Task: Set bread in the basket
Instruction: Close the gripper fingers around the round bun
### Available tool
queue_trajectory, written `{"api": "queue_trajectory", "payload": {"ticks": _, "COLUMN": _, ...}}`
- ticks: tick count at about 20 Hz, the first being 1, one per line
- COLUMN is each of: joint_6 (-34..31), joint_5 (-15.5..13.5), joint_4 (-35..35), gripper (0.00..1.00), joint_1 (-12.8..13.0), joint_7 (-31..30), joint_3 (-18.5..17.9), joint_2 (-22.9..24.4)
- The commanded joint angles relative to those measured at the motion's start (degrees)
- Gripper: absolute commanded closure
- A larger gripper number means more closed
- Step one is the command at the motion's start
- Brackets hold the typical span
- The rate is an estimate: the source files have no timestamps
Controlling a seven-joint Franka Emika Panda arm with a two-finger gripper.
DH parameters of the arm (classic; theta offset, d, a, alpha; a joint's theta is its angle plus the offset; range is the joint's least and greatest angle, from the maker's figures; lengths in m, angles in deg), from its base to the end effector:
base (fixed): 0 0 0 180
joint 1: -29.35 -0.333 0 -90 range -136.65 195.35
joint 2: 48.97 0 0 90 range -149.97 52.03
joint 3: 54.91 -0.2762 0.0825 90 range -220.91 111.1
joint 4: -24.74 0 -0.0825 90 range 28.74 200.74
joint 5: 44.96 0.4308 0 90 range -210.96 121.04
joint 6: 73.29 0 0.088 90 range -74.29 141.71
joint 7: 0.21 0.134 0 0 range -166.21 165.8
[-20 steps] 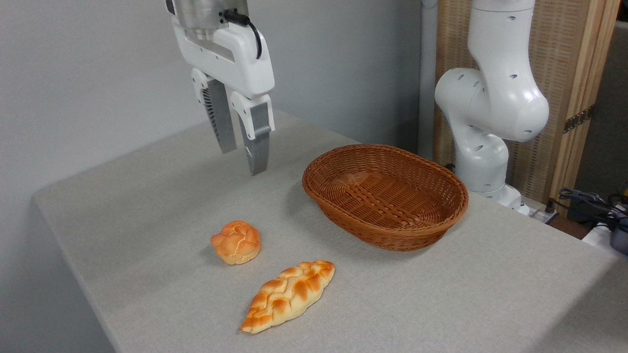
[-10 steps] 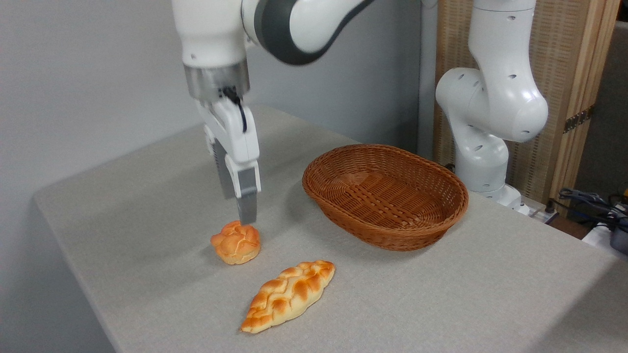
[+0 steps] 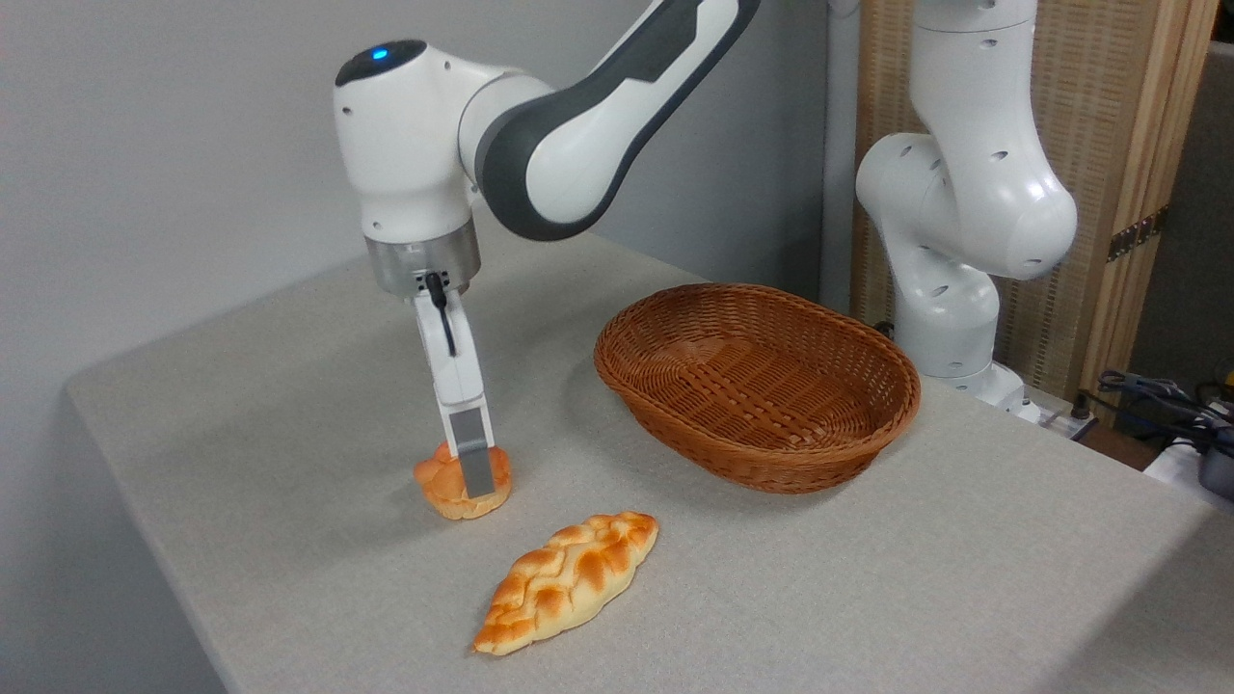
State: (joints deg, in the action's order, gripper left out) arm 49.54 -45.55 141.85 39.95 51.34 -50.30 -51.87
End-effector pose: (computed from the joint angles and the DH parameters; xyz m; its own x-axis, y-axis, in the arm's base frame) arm 0.5838 -0.1594 0.3312 0.3988 -0.9161 0.0408 -0.9160 -0.4001 -0.0305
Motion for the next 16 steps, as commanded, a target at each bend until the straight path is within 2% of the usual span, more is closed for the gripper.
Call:
{"api": "queue_trajectory", "payload": {"ticks": 1, "joint_6": 1.4, "joint_5": 0.9, "joint_4": -0.3, "gripper": 0.01, "joint_1": -0.5, "joint_7": 1.2, "joint_3": 0.3, "joint_2": -0.4}}
{"api": "queue_trajectory", "payload": {"ticks": 2, "joint_6": 1.5, "joint_5": 0.9, "joint_4": -0.4, "gripper": 0.13, "joint_1": -0.5, "joint_7": 1.1, "joint_3": 0.3, "joint_2": -0.4}}
{"api": "queue_trajectory", "payload": {"ticks": 4, "joint_6": 1.5, "joint_5": 1.3, "joint_4": -0.4, "gripper": 0.50, "joint_1": -0.5, "joint_7": 0.9, "joint_3": 0.2, "joint_2": -0.4}}
{"api": "queue_trajectory", "payload": {"ticks": 6, "joint_6": 1.3, "joint_5": 1.9, "joint_4": -0.4, "gripper": 0.75, "joint_1": -0.7, "joint_7": 0.2, "joint_3": 0.1, "joint_2": -0.4}}
{"api": "queue_trajectory", "payload": {"ticks": 7, "joint_6": 1.3, "joint_5": 1.7, "joint_4": -0.4, "gripper": 0.86, "joint_1": -1.6, "joint_7": -0.1, "joint_3": 0.1, "joint_2": -0.4}}
{"api": "queue_trajectory", "payload": {"ticks": 9, "joint_6": 1.3, "joint_5": 1.1, "joint_4": -0.4, "gripper": 0.89, "joint_1": -2.1, "joint_7": -0.5, "joint_3": 0.2, "joint_2": -0.4}}
{"api": "queue_trajectory", "payload": {"ticks": 16, "joint_6": 1.1, "joint_5": 1.0, "joint_4": -0.4, "gripper": 0.89, "joint_1": -2.1, "joint_7": -0.7, "joint_3": 0.4, "joint_2": -0.9}}
